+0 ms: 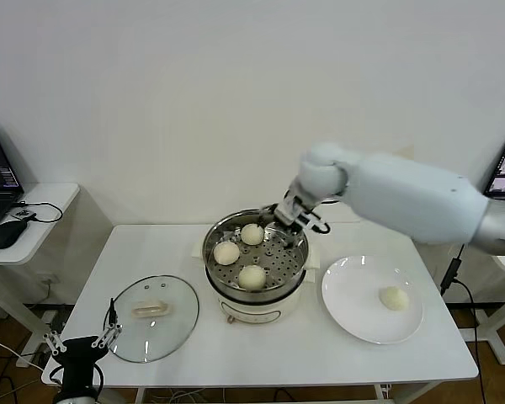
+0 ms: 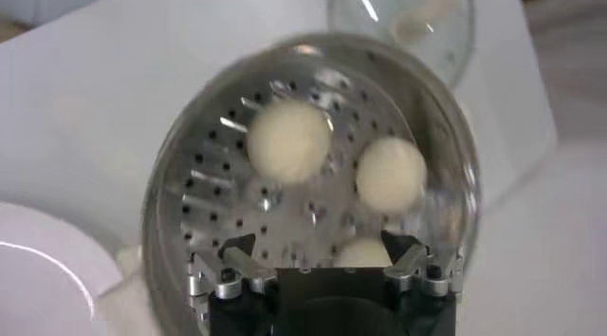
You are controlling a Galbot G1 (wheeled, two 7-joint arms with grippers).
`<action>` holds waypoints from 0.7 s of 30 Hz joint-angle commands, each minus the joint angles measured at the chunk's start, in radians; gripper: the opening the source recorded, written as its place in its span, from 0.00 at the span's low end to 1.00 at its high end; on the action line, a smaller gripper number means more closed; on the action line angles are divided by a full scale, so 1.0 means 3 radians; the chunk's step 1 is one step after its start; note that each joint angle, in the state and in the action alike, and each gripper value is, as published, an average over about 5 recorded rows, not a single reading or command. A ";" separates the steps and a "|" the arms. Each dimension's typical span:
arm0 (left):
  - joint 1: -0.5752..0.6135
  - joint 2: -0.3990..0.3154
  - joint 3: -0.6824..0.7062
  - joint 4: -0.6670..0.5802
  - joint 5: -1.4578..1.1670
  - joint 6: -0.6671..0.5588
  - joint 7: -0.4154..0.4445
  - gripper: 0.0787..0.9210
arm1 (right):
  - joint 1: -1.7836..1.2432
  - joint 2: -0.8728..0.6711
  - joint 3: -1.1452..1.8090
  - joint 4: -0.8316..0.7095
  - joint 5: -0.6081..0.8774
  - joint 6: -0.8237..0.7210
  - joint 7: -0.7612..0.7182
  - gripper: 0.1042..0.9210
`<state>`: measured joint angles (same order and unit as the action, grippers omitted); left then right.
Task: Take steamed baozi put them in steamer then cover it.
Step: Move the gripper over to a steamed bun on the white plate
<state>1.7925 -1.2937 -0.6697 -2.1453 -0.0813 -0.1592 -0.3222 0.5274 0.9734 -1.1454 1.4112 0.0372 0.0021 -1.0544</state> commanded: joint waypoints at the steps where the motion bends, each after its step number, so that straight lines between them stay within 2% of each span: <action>1: 0.0010 0.0042 -0.0002 -0.0003 -0.0010 0.0012 0.0006 0.88 | -0.0020 -0.0906 0.0224 0.0277 0.0365 -0.1070 0.0033 0.88; 10: -0.0007 0.0104 0.0041 0.0011 -0.0021 0.0052 0.0025 0.88 | -0.0719 -0.1686 0.0609 0.0336 -0.0038 -0.1019 0.0030 0.88; 21: -0.0008 0.0114 0.0062 0.0081 0.0017 0.0063 0.0030 0.88 | -0.2199 -0.1877 0.1796 0.0186 -0.0544 -0.0886 -0.0028 0.88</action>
<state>1.7887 -1.2619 -0.6537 -2.1256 -0.0782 -0.1419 -0.3134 0.2044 0.5265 -0.8709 1.4765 -0.0168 -0.2406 -1.0578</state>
